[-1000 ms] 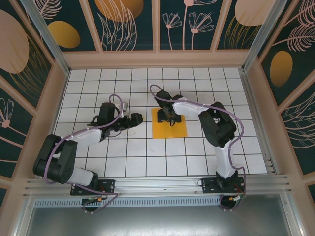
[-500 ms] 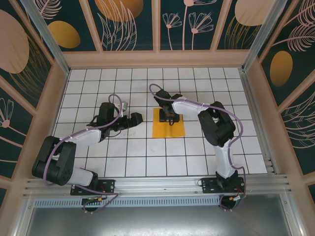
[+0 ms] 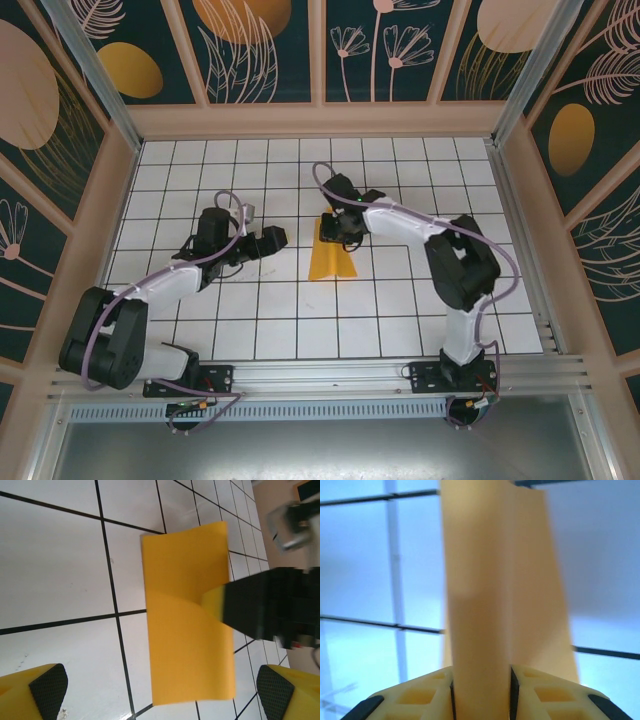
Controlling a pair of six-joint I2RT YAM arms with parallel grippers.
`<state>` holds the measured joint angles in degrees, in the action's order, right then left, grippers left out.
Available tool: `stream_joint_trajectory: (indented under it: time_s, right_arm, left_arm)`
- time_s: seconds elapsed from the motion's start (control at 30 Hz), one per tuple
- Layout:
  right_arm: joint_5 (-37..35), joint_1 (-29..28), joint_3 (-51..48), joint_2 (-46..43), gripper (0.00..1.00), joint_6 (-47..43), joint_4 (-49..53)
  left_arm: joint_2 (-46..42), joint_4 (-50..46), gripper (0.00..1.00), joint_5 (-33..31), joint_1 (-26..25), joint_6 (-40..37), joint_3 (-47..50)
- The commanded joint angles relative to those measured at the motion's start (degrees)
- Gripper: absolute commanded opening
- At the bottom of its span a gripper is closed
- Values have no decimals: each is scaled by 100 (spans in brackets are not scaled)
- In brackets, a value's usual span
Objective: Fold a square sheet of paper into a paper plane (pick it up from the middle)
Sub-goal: Fold the square sheet of paper in half at the center of the table.
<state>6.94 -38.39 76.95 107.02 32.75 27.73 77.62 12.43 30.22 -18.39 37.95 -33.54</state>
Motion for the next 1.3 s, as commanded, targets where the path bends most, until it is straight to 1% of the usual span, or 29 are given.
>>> stream_joint_trajectory:
  time_s: [0.0, 0.1, 0.17, 0.2, 0.23, 0.27, 0.37, 0.5, 0.67, 0.77, 0.83, 0.87, 0.9, 1.03, 1.13, 1.27]
  right_arm:
    - [1649, 292, -568, -696, 34, 419, -1409]
    - [2783, 593, -1353, -1000, 35, 1129, -2985]
    - [3186, 675, -1771, -1020, 36, 1577, -3786]
    - [3323, 667, -1966, -996, 37, 1760, -4171]
    - [3367, 675, -2083, -955, 37, 1848, -4373]
    - [3394, 835, -2162, -882, 38, 1913, -4455]
    - [3466, 877, -2515, -708, 39, 2220, -5155]
    - [2809, 836, -2472, -484, 41, 2045, -4459]
    - [2228, 781, -2196, -350, 44, 1442, -3265]
    - [2221, 798, -2194, -350, 52, 1216, -3012]
    - [2092, 807, -2104, -359, 57, 1064, -2731]
    - [2043, 808, -2050, -373, 61, 986, -2603]
    - [2019, 810, -1987, -396, 63, 913, -2502]
    - [1628, 824, -1833, -603, 65, 802, -1970]
    - [1416, 842, -1928, -738, 65, 851, -1855]
    - [976, 808, -1923, -632, 65, 939, -1491]
  left_arm:
    - [-213, -113, 99, -227, -14, 96, -12]
    - [-356, -122, 99, -290, -15, 150, -12]
    - [-468, -116, 99, -313, -15, 175, -16]
    - [-516, -105, 99, -291, -15, 177, -21]
    - [-549, -88, 99, -263, -16, 190, -21]
    - [-568, -74, 99, -210, -15, 186, -29]
    - [-563, 24, 99, -32, -15, 208, -17]
    - [-389, 197, 99, 243, -15, 278, 23]
    - [-182, 420, 97, 495, -24, 381, 93]
    - [-152, 482, 96, 510, -34, 421, 111]
    - [-152, 519, 95, 529, -41, 443, 115]
    - [-145, 537, 95, 537, -42, 450, 119]
    - [-137, 547, 95, 532, -49, 456, 119]
    - [-82, 570, 94, 521, -150, 457, 81]
    - [24, 600, 92, 496, -241, 458, 40]
    - [140, 641, 90, 462, -356, 480, -41]
